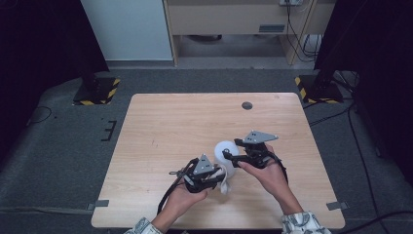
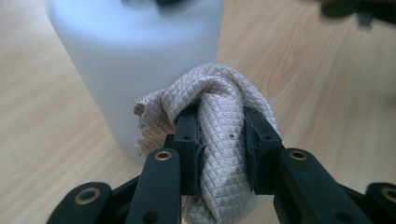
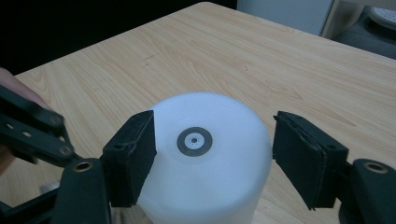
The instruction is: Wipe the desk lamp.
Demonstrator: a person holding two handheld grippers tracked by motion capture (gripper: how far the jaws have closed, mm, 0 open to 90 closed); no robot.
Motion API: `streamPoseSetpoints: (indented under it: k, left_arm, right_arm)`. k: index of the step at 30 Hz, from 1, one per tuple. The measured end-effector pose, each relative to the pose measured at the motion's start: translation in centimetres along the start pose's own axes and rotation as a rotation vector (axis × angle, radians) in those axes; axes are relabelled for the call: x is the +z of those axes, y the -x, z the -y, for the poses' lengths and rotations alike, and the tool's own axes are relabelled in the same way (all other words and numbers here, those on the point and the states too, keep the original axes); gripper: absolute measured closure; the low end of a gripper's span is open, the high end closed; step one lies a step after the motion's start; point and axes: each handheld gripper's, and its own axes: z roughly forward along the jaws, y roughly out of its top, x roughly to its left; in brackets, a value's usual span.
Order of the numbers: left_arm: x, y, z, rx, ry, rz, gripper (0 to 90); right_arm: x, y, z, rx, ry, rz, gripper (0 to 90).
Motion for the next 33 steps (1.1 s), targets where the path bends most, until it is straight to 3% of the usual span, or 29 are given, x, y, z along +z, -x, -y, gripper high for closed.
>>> streamPoseSetpoints:
  k: [3, 10, 13, 17, 18, 22, 25, 27, 33]
  left_arm:
    - [0.0, 0.0, 0.0, 0.000, 0.007, -0.001, 69.4]
    - [2.0, -0.8, 1.7, -0.013, -0.093, 0.000, 69.5]
    - [1.6, -0.5, 1.4, 0.003, -0.068, -0.001, 69.5]
    - [0.4, -0.1, -0.2, 0.004, 0.040, 0.050, 69.6]
    - [0.3, -0.1, -0.4, 0.012, 0.048, 0.058, 69.5]
    - [1.3, -0.5, 0.1, 0.006, 0.024, 0.096, 69.6]
    - [2.5, -0.5, 0.9, 0.013, -0.028, 0.097, 69.7]
    - [2.7, -0.4, 1.0, 0.022, -0.034, 0.099, 69.7]
    - [1.2, -0.7, -0.5, 0.016, 0.051, 0.136, 69.7]
  right_arm:
    - [0.0, 0.0, 0.0, 0.000, 0.000, 0.001, 30.7]
    - [0.1, 0.1, 0.0, -0.001, 0.005, 0.008, 30.8]
    - [0.1, 0.1, 0.0, 0.004, 0.005, 0.007, 30.8]
    - [0.1, 0.1, -0.1, 0.002, 0.000, 0.004, 30.9]
    - [0.1, 0.1, -0.1, 0.001, -0.001, 0.004, 30.9]
    - [0.1, 0.1, -0.1, -0.002, 0.000, 0.005, 31.0]
    - [0.1, 0.1, -0.1, -0.001, 0.001, 0.005, 31.0]
    - [0.1, 0.2, -0.1, 0.001, 0.001, 0.004, 31.1]
    - [0.1, 0.2, -0.1, 0.000, -0.001, -0.001, 31.2]
